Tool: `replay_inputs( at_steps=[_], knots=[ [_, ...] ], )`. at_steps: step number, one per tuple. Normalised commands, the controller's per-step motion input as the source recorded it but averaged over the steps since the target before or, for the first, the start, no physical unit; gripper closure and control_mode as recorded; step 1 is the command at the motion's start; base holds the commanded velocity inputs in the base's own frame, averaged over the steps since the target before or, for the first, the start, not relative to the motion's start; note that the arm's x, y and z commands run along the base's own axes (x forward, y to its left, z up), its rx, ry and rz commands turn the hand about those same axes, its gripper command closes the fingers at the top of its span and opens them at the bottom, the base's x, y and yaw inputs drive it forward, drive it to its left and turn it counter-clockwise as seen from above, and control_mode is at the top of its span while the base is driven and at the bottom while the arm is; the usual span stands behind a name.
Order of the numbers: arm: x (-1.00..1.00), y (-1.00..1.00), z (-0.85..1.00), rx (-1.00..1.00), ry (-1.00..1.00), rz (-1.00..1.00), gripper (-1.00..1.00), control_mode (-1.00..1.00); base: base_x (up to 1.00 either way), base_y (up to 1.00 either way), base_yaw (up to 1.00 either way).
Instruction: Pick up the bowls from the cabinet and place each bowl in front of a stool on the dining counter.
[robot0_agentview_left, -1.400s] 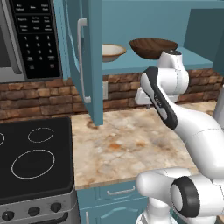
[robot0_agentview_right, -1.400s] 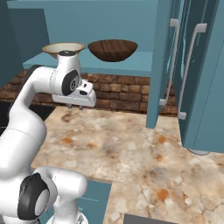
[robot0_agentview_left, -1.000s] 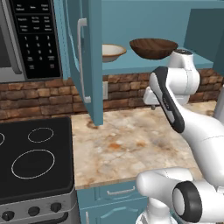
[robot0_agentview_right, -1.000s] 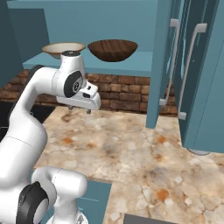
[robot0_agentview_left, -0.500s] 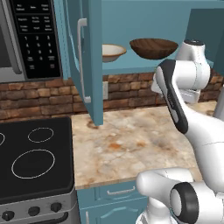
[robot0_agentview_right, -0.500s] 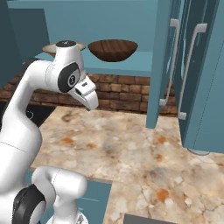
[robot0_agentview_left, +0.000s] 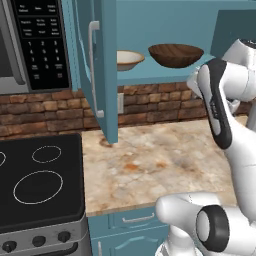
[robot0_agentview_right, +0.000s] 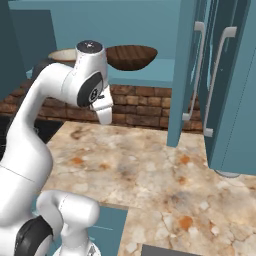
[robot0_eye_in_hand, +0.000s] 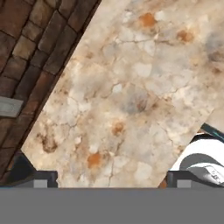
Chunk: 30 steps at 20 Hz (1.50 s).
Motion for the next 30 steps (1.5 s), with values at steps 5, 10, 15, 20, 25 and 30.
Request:
replay_inputs(
  at_steps=[5,10,15,20,25,30],
  knots=[
    [-0.05,-0.18,0.28,0.23,-0.35,0.00,-1.00,-1.00,0.00,0.00,0.00],
    [0.00,0.00,0.51,0.07,-0.27,0.00,-1.00,-1.00,0.00,0.00,0.00],
    [0.13,0.00,0.57,0.02,-0.11,0.00,-1.00,-1.00,0.00,0.00,0.00],
    [0.51,0.00,0.44,0.03,-0.01,0.00,-1.00,-1.00,0.00,0.00,0.00],
    [0.56,-0.01,0.43,0.01,0.00,0.00,-1.00,-1.00,0.00,0.00,0.00],
    [0.59,-0.05,0.24,0.01,0.00,0.00,-1.00,-1.00,0.00,0.00,0.00]
  ],
)
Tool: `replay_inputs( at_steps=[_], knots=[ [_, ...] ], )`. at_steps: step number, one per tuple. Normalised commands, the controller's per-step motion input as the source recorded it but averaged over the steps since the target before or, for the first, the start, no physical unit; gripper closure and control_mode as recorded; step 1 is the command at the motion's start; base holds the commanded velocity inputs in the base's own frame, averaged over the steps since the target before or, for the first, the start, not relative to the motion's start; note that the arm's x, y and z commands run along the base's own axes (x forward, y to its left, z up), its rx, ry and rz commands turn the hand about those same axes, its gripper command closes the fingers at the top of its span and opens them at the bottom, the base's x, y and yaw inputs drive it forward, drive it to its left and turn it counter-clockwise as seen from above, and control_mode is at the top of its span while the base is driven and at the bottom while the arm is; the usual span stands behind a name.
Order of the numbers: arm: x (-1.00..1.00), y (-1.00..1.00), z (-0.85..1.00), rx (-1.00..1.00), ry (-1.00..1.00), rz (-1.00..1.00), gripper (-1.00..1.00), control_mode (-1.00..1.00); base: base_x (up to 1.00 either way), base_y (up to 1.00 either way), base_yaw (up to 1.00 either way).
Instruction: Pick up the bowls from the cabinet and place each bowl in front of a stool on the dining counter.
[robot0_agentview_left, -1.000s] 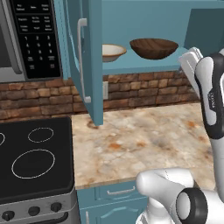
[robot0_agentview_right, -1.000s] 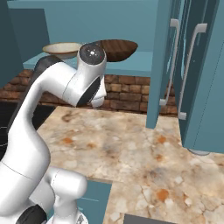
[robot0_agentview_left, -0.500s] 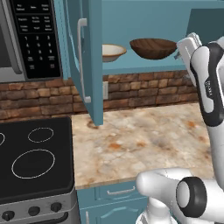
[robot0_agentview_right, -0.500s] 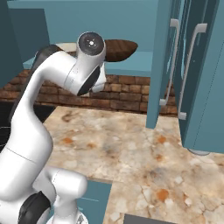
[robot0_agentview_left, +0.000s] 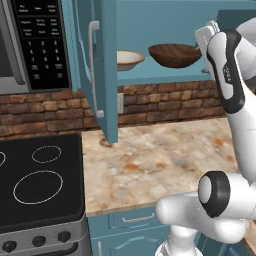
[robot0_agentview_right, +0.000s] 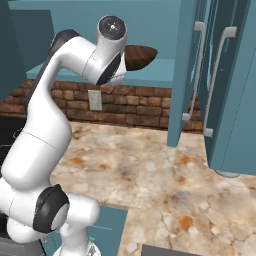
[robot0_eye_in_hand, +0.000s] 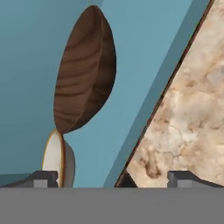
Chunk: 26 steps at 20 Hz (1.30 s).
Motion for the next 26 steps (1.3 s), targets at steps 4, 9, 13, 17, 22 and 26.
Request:
replay_inputs(
  at_steps=[4,9,13,17,22,26],
  knots=[
    [0.51,-0.01,0.02,0.00,0.00,0.00,-1.00,-1.00,0.00,0.00,0.00],
    [0.39,0.00,0.00,0.00,0.00,0.00,-1.00,-1.00,0.00,0.00,0.00],
    [0.20,0.00,-0.02,0.00,0.01,0.00,-1.00,-1.00,0.00,0.00,0.00],
    [0.24,0.00,-0.02,0.00,0.04,0.00,-1.00,-1.00,0.00,0.00,0.00],
    [0.29,0.00,-0.09,0.00,0.06,0.00,-1.00,-1.00,0.00,0.00,0.00],
    [0.33,0.00,-0.18,0.00,0.05,0.00,-1.00,-1.00,0.00,0.00,0.00]
  ],
)
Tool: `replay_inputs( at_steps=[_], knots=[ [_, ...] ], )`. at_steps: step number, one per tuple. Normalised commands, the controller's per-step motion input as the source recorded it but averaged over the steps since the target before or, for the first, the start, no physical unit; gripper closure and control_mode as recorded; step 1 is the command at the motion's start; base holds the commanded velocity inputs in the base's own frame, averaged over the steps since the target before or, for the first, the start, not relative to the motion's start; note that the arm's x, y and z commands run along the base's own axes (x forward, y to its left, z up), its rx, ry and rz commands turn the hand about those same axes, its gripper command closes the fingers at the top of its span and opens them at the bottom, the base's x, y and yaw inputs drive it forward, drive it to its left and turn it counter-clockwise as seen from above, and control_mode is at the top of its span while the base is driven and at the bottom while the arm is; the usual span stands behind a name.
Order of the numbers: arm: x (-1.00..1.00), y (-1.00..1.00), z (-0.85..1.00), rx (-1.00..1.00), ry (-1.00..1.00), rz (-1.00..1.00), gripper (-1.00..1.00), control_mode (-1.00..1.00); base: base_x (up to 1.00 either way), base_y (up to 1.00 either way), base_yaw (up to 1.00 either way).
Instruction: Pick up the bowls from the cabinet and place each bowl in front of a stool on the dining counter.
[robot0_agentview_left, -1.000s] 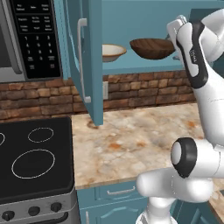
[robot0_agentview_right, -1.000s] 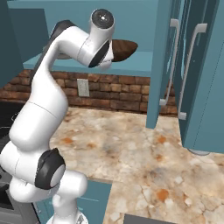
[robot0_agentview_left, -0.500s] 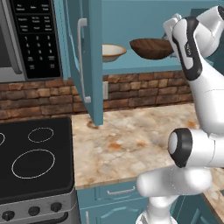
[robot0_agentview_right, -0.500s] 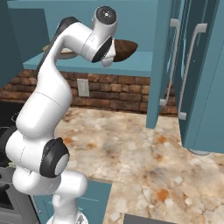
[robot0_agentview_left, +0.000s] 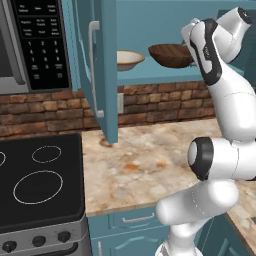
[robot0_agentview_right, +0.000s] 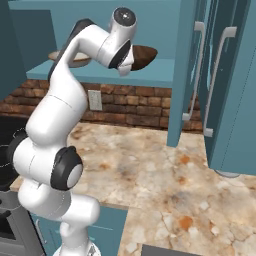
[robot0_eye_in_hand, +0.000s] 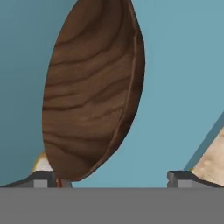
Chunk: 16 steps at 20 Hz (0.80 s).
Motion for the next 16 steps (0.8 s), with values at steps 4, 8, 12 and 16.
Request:
replay_inputs(
  at_steps=[4,8,12,16],
  knots=[
    [0.40,0.00,-0.13,0.00,0.05,0.00,-1.00,-1.00,0.00,0.00,0.00],
    [0.43,0.00,-0.07,0.00,0.05,0.00,-1.00,-1.00,0.00,0.00,0.00],
    [0.44,0.00,-0.02,0.00,0.06,0.00,-1.00,-1.00,0.00,0.00,0.00],
    [0.06,0.00,-0.01,0.00,0.08,0.00,-1.00,-1.00,0.00,0.00,0.00]
  ],
)
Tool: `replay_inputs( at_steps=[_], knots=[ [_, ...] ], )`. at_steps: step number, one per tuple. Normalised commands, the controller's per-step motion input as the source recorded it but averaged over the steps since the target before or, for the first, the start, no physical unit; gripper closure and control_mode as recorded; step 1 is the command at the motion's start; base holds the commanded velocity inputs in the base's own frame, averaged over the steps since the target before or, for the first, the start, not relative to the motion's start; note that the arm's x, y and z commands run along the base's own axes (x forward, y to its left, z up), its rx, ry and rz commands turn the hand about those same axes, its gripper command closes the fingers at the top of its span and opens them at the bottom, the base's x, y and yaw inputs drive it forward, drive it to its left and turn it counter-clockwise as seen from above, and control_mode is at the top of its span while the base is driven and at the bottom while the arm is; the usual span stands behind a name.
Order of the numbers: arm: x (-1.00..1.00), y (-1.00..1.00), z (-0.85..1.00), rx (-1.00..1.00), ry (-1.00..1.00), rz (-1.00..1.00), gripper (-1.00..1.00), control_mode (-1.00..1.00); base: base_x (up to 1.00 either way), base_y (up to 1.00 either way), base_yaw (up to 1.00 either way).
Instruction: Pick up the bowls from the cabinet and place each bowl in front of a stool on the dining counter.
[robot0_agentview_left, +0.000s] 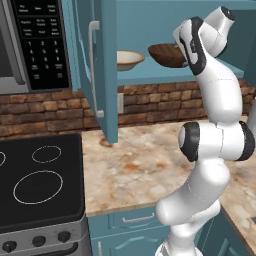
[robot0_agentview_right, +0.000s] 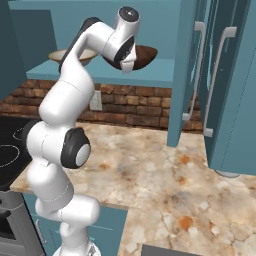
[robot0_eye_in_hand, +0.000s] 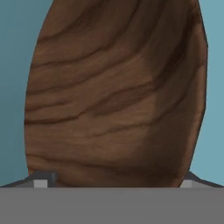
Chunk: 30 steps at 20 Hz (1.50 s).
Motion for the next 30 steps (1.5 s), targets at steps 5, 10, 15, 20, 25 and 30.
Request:
replay_inputs(
  at_steps=[5,10,15,20,25,30],
  knots=[
    [0.00,0.00,0.00,0.00,0.00,0.00,-1.00,-1.00,0.00,0.00,0.00],
    [0.00,0.00,0.00,0.00,0.00,0.00,-1.00,-1.00,0.00,0.00,0.00],
    [0.00,0.00,0.00,0.00,0.00,0.00,1.00,-1.00,0.00,0.00,0.00],
    [0.00,0.00,0.00,0.00,0.00,0.00,1.00,-1.00,0.00,0.00,0.00],
    [0.00,0.00,0.00,0.00,0.00,0.00,1.00,-1.00,0.00,0.00,0.00],
    [-0.11,-0.02,0.00,0.00,-0.17,0.00,1.00,-1.00,0.00,0.00,0.00]
  ],
)
